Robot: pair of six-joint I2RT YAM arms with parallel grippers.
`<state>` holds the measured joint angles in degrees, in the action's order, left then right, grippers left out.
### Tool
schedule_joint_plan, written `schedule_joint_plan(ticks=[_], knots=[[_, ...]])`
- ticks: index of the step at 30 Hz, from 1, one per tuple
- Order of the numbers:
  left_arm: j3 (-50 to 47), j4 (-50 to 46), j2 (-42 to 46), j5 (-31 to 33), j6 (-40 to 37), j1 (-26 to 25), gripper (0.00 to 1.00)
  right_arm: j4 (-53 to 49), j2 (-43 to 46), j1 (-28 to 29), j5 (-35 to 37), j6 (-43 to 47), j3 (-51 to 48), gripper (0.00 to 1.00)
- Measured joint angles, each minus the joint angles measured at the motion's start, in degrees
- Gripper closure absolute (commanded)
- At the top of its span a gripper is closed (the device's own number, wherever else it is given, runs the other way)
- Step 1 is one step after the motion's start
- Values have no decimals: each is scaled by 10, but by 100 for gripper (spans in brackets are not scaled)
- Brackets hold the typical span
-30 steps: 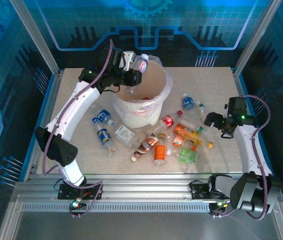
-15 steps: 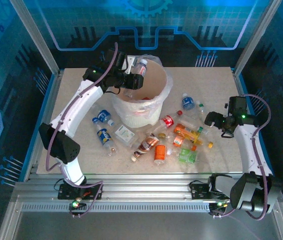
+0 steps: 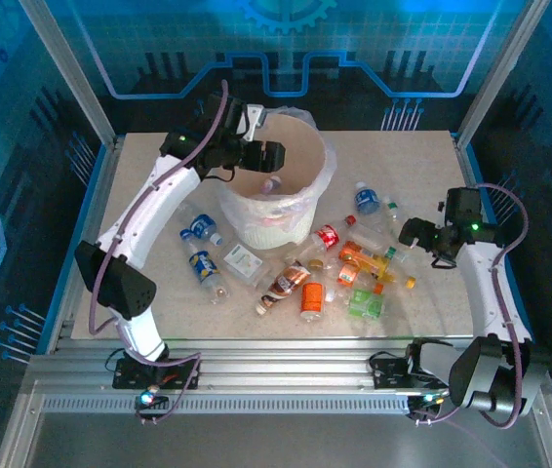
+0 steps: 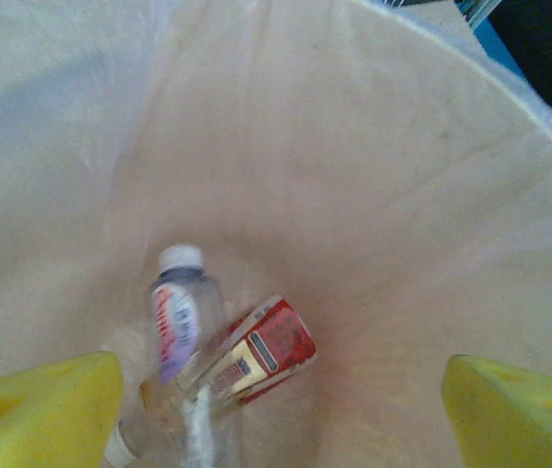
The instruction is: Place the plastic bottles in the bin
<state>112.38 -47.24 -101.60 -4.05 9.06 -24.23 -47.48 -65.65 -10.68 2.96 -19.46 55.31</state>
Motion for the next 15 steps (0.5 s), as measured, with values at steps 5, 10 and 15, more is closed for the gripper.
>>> schedule_joint_plan(ticks=[5, 10, 15], knots=[[0, 8, 30, 2, 6, 0, 1, -6, 11, 0, 0, 0, 9, 0], [0, 23, 77, 2, 13, 0, 1, -11, 22, 0, 0, 0, 14, 0], [-11, 43, 145, 12, 15, 0, 1, -17, 33, 0, 0, 0, 14, 0]])
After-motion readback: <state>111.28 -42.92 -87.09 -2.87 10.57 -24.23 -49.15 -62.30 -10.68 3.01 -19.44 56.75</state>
